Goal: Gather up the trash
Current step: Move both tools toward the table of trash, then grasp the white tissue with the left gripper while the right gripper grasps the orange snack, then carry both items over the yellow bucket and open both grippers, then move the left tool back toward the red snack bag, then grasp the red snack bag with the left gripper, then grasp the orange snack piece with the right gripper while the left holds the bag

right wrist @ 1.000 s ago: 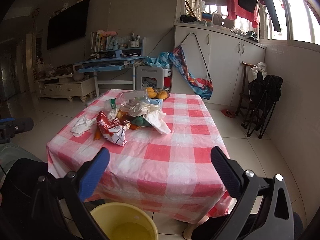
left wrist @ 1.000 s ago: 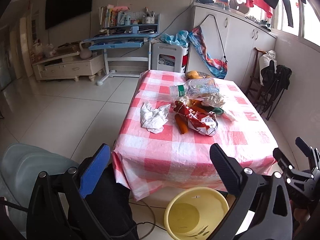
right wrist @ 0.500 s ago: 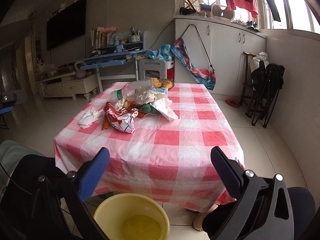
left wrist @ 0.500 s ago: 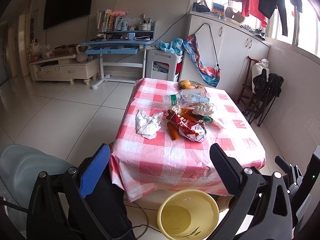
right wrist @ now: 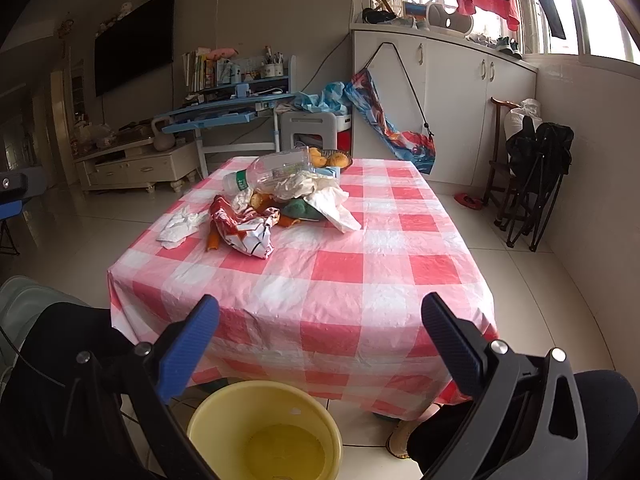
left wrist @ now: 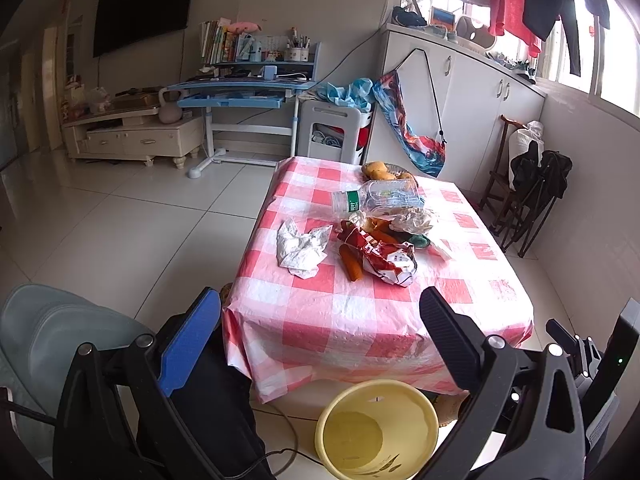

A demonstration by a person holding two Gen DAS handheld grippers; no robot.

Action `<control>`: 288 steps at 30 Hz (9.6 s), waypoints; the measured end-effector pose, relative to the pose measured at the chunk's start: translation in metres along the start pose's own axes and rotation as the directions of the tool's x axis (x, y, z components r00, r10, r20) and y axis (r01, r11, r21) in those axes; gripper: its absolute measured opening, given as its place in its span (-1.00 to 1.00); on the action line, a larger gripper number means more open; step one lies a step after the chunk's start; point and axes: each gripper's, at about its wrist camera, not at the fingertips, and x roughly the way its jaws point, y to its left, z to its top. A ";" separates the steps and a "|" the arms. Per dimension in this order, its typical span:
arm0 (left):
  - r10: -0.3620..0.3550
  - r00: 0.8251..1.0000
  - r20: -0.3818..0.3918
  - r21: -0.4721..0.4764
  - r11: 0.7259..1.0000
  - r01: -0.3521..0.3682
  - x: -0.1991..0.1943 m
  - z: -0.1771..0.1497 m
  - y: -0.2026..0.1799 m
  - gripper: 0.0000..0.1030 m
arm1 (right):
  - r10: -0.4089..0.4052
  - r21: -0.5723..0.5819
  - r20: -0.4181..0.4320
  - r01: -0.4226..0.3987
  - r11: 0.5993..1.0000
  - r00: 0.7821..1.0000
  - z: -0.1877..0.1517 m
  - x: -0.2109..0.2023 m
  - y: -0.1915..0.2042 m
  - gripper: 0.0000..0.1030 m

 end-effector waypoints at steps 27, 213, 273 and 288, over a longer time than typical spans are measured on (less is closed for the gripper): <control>0.062 0.998 0.006 0.023 0.998 -0.062 0.003 -0.001 -0.001 0.87 | 0.020 0.009 0.017 -0.020 1.000 1.000 0.006 -0.006 -0.004 0.89; -0.005 0.998 -0.064 0.149 0.989 0.015 0.039 -0.027 -0.022 0.87 | 0.129 0.058 -0.055 -0.126 0.990 0.990 -0.016 0.002 0.004 0.71; -0.215 0.896 -0.389 -0.260 0.958 0.117 0.263 0.022 0.008 -0.74 | 0.239 0.284 -0.086 -0.206 0.936 0.967 -0.022 0.033 -0.030 0.72; -0.249 0.898 -0.364 -0.236 0.957 0.170 0.265 0.010 0.008 0.09 | 0.306 0.192 -0.124 -0.279 0.941 0.944 -0.006 0.050 -0.002 0.72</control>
